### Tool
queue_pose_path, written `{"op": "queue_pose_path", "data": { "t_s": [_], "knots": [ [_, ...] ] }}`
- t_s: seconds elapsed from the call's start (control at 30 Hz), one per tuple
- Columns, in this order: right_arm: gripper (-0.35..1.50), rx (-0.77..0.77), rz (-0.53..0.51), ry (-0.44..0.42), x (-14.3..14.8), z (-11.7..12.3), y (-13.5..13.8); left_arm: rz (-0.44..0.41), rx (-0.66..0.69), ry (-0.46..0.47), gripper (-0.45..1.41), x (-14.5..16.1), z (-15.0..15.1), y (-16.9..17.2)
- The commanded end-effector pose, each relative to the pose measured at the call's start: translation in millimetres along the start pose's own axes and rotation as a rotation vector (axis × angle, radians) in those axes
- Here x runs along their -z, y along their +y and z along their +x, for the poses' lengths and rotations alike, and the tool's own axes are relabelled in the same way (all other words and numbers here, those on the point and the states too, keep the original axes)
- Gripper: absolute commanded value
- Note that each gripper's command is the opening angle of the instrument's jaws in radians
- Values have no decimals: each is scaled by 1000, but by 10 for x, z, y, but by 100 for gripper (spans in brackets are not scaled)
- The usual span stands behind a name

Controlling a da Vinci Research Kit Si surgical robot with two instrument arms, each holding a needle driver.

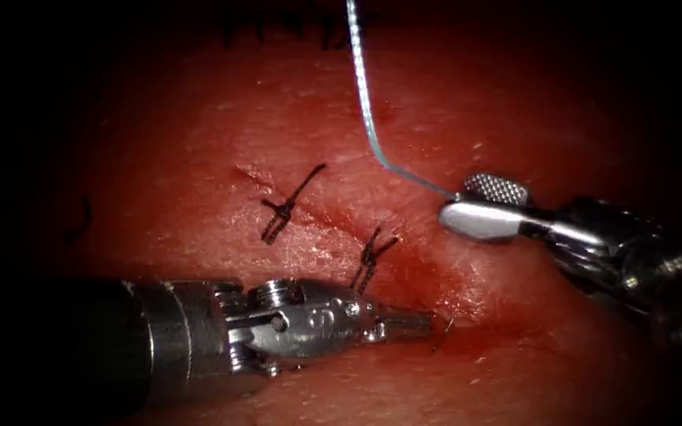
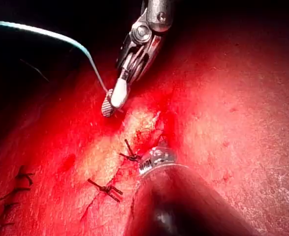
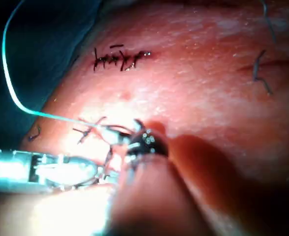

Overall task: Wound Closure
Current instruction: Right hand throws needle into the skin above the incision

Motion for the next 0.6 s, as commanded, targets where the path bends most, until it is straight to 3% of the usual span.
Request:
{"op": "queue_pose_path", "data": {
  "t_s": [0.03,0.13,0.33,0.5,0.6],
  "knots": [
    [128,46,-5,3,-8,-1,8,-1,0,0,-45,-8,-1,1],
    [130,139,-25,13,-10,2,12,-1,0,0,-45,-8,-1,1],
    [126,482,-71,27,-14,10,6,-1,0,0,-45,-8,-1,1],
    [120,590,-161,28,-6,15,-1,-1,0,0,-45,-7,-1,1],
    [106,606,-184,17,1,17,-5,-1,0,0,-45,-7,-1,1]
  ]
}}
